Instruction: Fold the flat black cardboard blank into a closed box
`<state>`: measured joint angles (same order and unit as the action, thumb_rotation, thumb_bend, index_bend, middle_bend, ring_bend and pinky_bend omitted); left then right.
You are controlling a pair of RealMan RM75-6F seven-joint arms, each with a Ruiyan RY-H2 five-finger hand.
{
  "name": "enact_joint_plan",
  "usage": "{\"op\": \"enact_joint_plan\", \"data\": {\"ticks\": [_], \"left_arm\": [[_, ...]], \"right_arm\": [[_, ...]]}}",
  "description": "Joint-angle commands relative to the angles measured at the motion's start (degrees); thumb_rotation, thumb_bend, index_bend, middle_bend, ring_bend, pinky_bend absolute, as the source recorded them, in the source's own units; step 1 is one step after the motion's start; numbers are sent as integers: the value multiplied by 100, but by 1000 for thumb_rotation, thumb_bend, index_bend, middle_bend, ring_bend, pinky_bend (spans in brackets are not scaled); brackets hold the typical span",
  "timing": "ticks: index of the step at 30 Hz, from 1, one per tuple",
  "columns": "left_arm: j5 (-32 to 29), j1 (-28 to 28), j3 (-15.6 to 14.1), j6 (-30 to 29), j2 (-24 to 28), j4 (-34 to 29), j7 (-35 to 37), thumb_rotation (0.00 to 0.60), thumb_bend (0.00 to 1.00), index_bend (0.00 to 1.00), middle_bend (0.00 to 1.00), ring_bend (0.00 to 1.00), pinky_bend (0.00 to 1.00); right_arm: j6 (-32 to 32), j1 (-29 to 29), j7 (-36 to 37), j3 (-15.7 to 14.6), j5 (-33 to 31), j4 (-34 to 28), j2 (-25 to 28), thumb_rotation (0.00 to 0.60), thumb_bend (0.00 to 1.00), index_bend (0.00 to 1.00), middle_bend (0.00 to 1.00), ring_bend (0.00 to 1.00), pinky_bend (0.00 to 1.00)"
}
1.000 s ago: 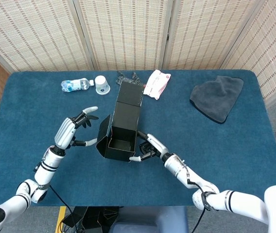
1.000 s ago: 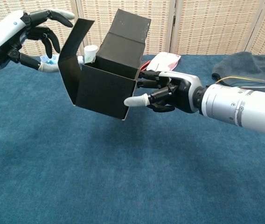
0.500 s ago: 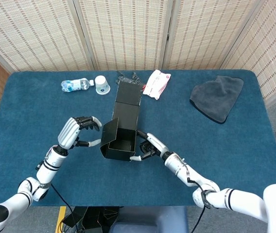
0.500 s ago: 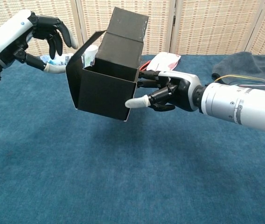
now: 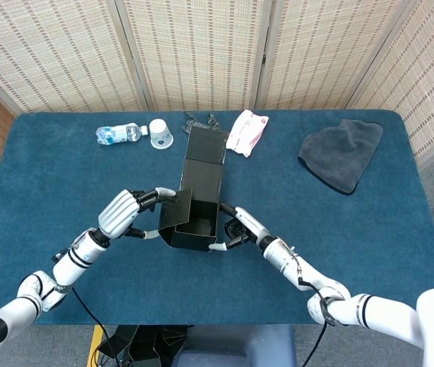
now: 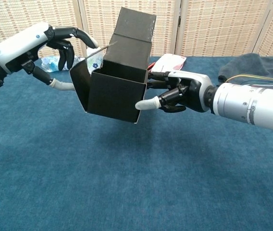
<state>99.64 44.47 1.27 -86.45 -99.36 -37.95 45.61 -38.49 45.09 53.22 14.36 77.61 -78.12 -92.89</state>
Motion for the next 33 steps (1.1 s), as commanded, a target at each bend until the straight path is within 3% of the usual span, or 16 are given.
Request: {"op": "enact_joint_plan", "data": {"ticks": [1,23,33], "left_arm": [[42,38,-39,-10,-3,33,-51,600,71,276,254,552,629],[121,334,-139,-161,-133,347,-73,600,72,344,248,552,654],[183,419,-248,-175,-314,693,-128,600,72,424,324,564,655]], "right_arm": [[-2,17,5,-16,20,34,-5,600,432,360,412,811,1000],[125,194,-187,-122,-5,238,-38,600,433,361,415,812,1000],[203,275,-272,-156,-11,351,-112,600,435,361,416,814,1000]]}}
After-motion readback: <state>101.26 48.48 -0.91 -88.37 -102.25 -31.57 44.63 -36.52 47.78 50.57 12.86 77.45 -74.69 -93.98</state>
